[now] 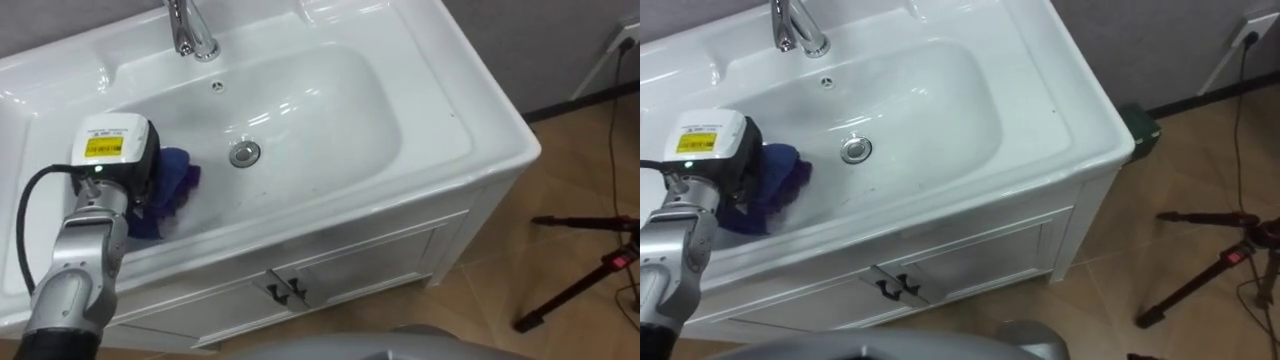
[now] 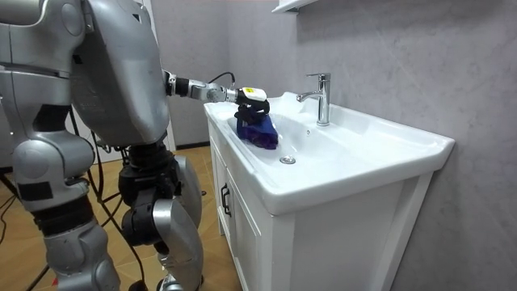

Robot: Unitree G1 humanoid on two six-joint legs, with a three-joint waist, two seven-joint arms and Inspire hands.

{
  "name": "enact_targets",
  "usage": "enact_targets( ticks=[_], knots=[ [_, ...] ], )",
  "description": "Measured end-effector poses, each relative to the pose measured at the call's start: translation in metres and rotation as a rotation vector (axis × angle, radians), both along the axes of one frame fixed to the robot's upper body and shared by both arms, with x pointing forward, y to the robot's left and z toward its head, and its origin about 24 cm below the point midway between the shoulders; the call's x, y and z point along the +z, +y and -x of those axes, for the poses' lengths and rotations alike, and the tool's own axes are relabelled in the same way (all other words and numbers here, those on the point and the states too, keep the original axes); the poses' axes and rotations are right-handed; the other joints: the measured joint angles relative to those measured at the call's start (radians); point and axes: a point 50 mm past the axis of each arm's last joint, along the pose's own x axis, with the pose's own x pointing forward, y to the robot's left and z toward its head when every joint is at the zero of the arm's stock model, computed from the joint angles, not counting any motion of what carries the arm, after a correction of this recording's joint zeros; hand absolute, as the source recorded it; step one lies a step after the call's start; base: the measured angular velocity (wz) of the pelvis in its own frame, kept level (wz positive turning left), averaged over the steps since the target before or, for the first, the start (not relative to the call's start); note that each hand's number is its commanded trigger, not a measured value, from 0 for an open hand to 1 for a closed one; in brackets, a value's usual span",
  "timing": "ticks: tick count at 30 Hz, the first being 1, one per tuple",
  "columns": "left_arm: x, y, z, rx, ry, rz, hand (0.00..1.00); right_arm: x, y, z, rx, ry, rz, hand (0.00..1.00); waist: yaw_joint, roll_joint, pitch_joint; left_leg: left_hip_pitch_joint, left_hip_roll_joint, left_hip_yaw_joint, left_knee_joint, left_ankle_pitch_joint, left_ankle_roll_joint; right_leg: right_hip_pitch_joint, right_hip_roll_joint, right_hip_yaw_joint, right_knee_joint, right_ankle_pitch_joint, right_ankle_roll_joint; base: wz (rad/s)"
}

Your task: Wipe basin

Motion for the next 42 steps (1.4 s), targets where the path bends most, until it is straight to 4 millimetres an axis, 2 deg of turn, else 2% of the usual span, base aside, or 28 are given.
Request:
enact_targets(
  ticks=[9, 13, 17, 20, 23, 28, 33, 34, 37, 42],
  knots=[
    [-0.007, -0.005, 0.001, 0.006, 0.046, 0.023, 1.0, -0.001, 0.001, 0.003, -0.013, 0.012, -0.003, 0.0, 0.004, -0.017, -0.004, 0.013, 0.0, 0.007, 0.0, 0.0, 0.0, 0.013, 0.0, 0.005, -0.002, 0.0, 0.0, 0.0],
    [-0.006, -0.005, 0.001, 0.006, 0.036, 0.021, 1.0, -0.001, 0.001, 0.008, -0.017, 0.022, -0.004, 0.0, 0.008, -0.009, -0.0056, 0.017, 0.0, 0.008, 0.0, 0.0, 0.0, 0.015, 0.0, 0.007, -0.001, 0.0, 0.0, 0.0],
    [-0.001, -0.001, 0.0, 0.003, -0.015, 0.012, 1.0, -0.001, 0.002, 0.01, -0.018, 0.027, -0.003, 0.0, 0.008, 0.004, -0.0031, 0.01, 0.001, 0.014, 0.007, 0.0, 0.0, 0.009, 0.0, 0.007, 0.0, 0.0, 0.001, 0.0],
    [0.006, 0.005, -0.001, 0.008, -0.075, 0.002, 1.0, -0.001, 0.002, 0.012, -0.02, 0.034, -0.005, 0.0, 0.01, 0.01, -0.0033, 0.005, 0.001, 0.012, 0.011, 0.0, 0.0, 0.008, 0.0, 0.008, 0.0, 0.0, 0.001, 0.0],
    [0.014, 0.012, -0.003, 0.024, -0.123, -0.006, 1.0, -0.001, 0.002, 0.016, -0.024, 0.042, -0.006, 0.0, 0.032, 0.011, -0.0039, 0.0, 0.001, 0.008, 0.011, 0.0, 0.0, 0.002, 0.002, 0.017, 0.003, 0.0, 0.0, -0.08],
    [0.044, 0.016, -0.007, 0.03, -0.266, -0.03, 1.0, -0.001, 0.003, 0.019, -0.023, 0.054, -0.009, 0.0, 0.064, 0.009, -0.0042, 0.003, -0.001, 0.005, -0.001, 0.0, 0.0, -0.001, 0.002, 0.016, 0.003, 0.0, 0.0, 0.0],
    [0.055, 0.029, -0.005, 0.08, -0.323, -0.052, 1.0, -0.001, 0.003, 0.015, -0.024, 0.04, -0.017, 0.0, 0.065, 0.01, -0.0041, 0.016, -0.001, 0.005, -0.004, 0.0, 0.0, 0.011, 0.002, 0.017, 0.001, -0.001, 0.002, 0.0],
    [0.057, 0.033, -0.004, 0.09, -0.33, -0.058, 1.0, -0.001, 0.003, 0.015, -0.026, 0.04, -0.016, 0.0, 0.067, 0.018, -0.0077, 0.016, -0.001, 0.005, -0.002, -0.001, 0.0, 0.012, 0.002, 0.017, 0.001, -0.002, 0.003, 0.0],
    [0.062, 0.038, -0.005, 0.081, -0.336, -0.085, 1.0, -0.001, 0.002, 0.015, -0.027, 0.042, -0.016, 0.0, 0.071, 0.025, -0.0084, 0.016, -0.002, 0.002, -0.001, -0.001, 0.0, 0.012, 0.002, 0.016, 0.003, -0.002, 0.003, 0.0],
    [0.07, 0.044, -0.005, 0.075, -0.352, -0.096, 1.0, -0.001, 0.003, 0.02, -0.033, 0.058, -0.022, 0.0, 0.083, 0.037, -0.0042, 0.018, -0.003, -0.004, 0.0, -0.001, 0.0, 0.012, 0.001, 0.014, 0.003, -0.002, 0.004, 0.01]
  ],
)
